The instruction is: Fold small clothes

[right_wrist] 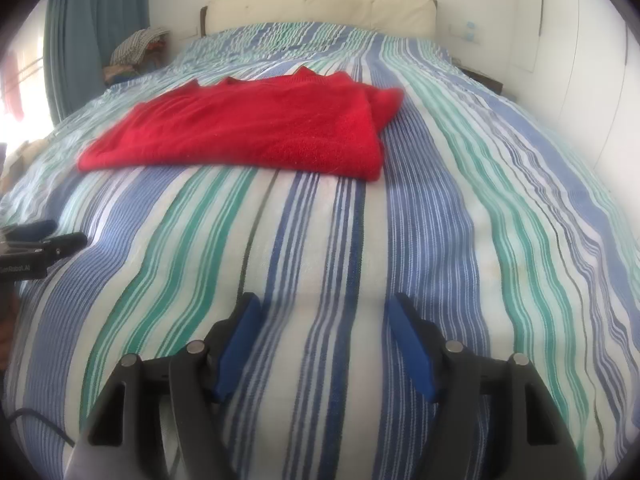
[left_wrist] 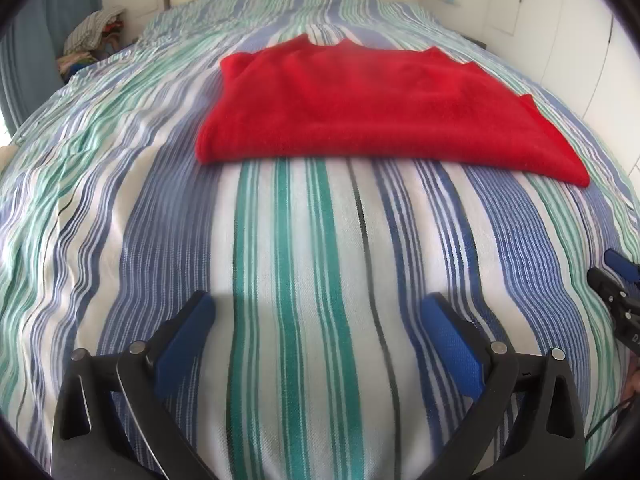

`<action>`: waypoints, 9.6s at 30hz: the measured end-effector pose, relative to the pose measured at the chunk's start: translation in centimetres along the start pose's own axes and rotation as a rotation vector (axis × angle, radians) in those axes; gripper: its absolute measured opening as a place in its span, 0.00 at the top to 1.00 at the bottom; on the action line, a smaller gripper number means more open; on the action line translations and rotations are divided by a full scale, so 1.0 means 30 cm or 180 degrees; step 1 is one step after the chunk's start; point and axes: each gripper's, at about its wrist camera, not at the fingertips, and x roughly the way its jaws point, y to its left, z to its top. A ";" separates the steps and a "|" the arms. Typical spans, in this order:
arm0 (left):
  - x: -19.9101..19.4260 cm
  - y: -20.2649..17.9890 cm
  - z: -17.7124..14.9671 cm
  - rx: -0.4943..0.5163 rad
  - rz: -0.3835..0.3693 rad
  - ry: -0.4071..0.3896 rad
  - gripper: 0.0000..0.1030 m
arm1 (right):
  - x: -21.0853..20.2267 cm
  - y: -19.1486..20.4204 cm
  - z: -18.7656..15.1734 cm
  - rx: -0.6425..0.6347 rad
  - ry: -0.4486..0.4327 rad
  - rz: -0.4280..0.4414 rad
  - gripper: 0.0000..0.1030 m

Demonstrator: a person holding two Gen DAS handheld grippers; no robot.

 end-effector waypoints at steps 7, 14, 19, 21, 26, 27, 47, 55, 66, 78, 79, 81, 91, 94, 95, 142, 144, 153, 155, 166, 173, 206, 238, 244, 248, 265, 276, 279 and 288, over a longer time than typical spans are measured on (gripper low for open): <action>0.000 0.001 0.000 0.0001 -0.0002 -0.0001 0.00 | -0.001 0.001 0.000 -0.0005 -0.0001 -0.0011 0.35; 0.001 0.002 0.001 0.0001 -0.0001 -0.0001 0.00 | 0.001 0.001 0.000 -0.0017 0.0001 -0.0028 0.35; 0.002 0.001 0.001 0.0002 0.0000 -0.0002 0.00 | 0.001 0.002 0.000 -0.0022 0.0002 -0.0036 0.35; 0.002 0.002 0.002 0.0003 0.0000 -0.0002 0.00 | 0.001 0.003 0.000 -0.0021 0.0001 -0.0035 0.35; 0.003 0.003 0.002 0.0003 0.0001 -0.0003 0.01 | 0.001 0.003 0.000 -0.0021 0.0000 -0.0035 0.35; 0.003 0.002 0.001 0.0003 0.0001 -0.0004 0.00 | 0.001 0.003 0.000 -0.0022 0.0000 -0.0035 0.35; -0.178 0.167 0.147 0.0010 -0.0225 0.0092 0.01 | -0.047 -0.179 0.294 0.0342 -0.0012 0.0599 0.33; -0.069 0.314 0.058 -0.0464 -0.0012 0.0259 0.02 | 0.368 -0.322 0.536 0.1279 0.0608 0.0895 0.36; -0.093 0.423 0.130 -0.0741 0.0092 -0.0037 0.02 | 0.232 -0.141 0.757 0.0940 0.0445 0.0915 0.91; -0.113 0.641 0.102 -0.1430 0.0263 -0.0066 0.02 | 0.357 0.648 0.961 0.0268 0.0805 0.1924 0.77; -0.115 0.654 0.096 -0.1472 0.0255 -0.0068 0.02 | 0.393 0.668 0.937 0.0422 0.0965 0.2141 0.68; -0.118 0.671 0.093 -0.1538 0.0229 -0.0080 0.02 | 0.419 0.672 0.894 0.0736 0.1116 0.2470 0.67; -0.099 0.655 0.098 -0.1477 0.0220 -0.0015 0.02 | 0.271 0.603 0.827 -0.0581 0.0686 0.1513 0.67; -0.089 0.641 0.091 -0.1411 0.0253 0.0022 0.02 | 0.286 0.721 0.741 -0.1036 0.0662 0.1480 0.67; -0.086 0.636 0.089 -0.1378 0.0277 0.0037 0.02 | 0.300 0.766 0.703 -0.1161 0.0691 0.1475 0.67; -0.050 0.305 0.059 -0.0034 0.0627 0.0205 0.01 | 0.012 0.164 0.091 -0.0204 0.0236 0.0183 0.14; -0.047 0.305 0.058 -0.0040 0.0621 0.0216 0.01 | 0.018 0.161 0.085 -0.0178 0.0216 0.0201 0.12; -0.030 0.305 0.060 -0.0035 0.0618 0.0268 0.01 | 0.037 0.163 0.072 -0.0163 0.0180 0.0215 0.06; -0.026 0.305 0.061 -0.0036 0.0618 0.0277 0.01 | 0.040 0.161 0.072 -0.0161 0.0171 0.0217 0.06; -0.016 0.306 0.061 -0.0057 0.0606 0.0309 0.01 | 0.044 0.171 0.063 -0.0183 0.0129 0.0188 0.03; -0.009 0.312 0.062 -0.0075 0.0582 0.0338 0.00 | 0.047 0.174 0.066 -0.0197 0.0125 0.0165 0.03; 0.310 0.369 0.562 -0.0579 -0.0540 0.0688 0.01 | 0.453 0.169 0.700 0.0835 0.0474 0.1516 0.14; -0.264 0.112 0.138 -0.0012 0.0481 -0.0070 0.01 | -0.052 -0.057 0.348 -0.0130 0.0718 0.0036 0.09; -0.291 0.081 0.097 -0.0174 0.0345 -0.0015 0.01 | -0.187 -0.010 0.243 0.0051 0.0648 -0.0099 0.06; -0.257 0.058 0.062 -0.0155 0.0393 0.0057 0.01 | -0.225 0.045 0.212 0.0017 0.0548 -0.0111 0.06; -0.069 0.081 -0.039 -0.0291 0.0419 0.0504 0.00 | -0.248 0.069 0.173 0.0006 0.0528 -0.0397 0.06; -0.070 0.076 -0.045 -0.0321 0.0366 0.0525 0.00 | -0.270 0.080 0.185 -0.0042 0.0574 -0.0483 0.06; -0.062 0.085 -0.031 -0.0335 0.0349 0.0615 0.00 | -0.268 0.079 0.186 -0.0042 0.0601 -0.0500 0.06; -0.045 0.095 -0.015 -0.0371 0.0319 0.0778 0.00 | -0.264 0.088 0.185 -0.0070 0.0643 -0.0532 0.06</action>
